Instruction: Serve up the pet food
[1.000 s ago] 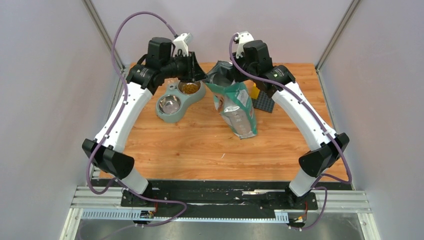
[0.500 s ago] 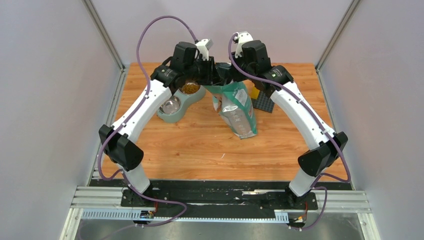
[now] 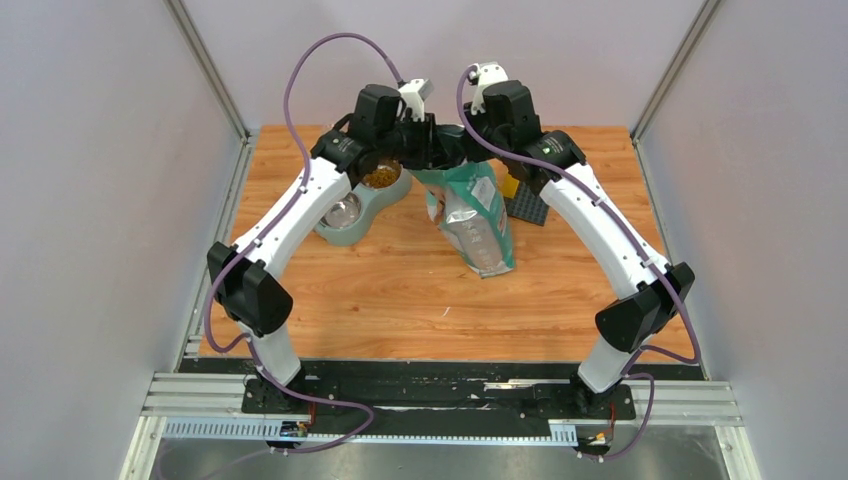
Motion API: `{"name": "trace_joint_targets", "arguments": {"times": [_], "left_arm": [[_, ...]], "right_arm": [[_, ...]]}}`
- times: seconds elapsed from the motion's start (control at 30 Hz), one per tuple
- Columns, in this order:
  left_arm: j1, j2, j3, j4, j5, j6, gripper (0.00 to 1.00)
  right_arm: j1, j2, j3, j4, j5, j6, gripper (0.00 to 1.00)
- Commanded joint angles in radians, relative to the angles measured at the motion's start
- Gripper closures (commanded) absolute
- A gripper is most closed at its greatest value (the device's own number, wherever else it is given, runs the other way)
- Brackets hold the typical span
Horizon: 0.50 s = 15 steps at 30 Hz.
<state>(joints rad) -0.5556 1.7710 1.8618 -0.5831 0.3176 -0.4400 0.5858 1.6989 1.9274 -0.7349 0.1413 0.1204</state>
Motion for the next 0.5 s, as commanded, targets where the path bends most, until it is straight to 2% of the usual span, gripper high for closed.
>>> {"name": "trace_joint_targets", "arguments": {"times": [0.0,0.27,0.33,0.47], "left_arm": [[0.017,0.069,-0.057,-0.013,0.064,0.037,1.00],[0.109,-0.003,-0.151,0.205,0.325,-0.156,1.00],[0.125,-0.017,-0.136,0.202,0.373,-0.195,1.00],[0.143,-0.053,-0.091,0.145,0.382,-0.212,1.00]], "right_arm": [[0.002,-0.007,0.003,0.123,0.002,0.019,1.00],[0.000,-0.023,-0.008,0.128,0.009,0.023,1.00],[-0.002,-0.025,-0.011,0.129,0.019,0.029,1.00],[-0.018,-0.029,-0.010,0.129,0.045,0.066,1.00]]}}
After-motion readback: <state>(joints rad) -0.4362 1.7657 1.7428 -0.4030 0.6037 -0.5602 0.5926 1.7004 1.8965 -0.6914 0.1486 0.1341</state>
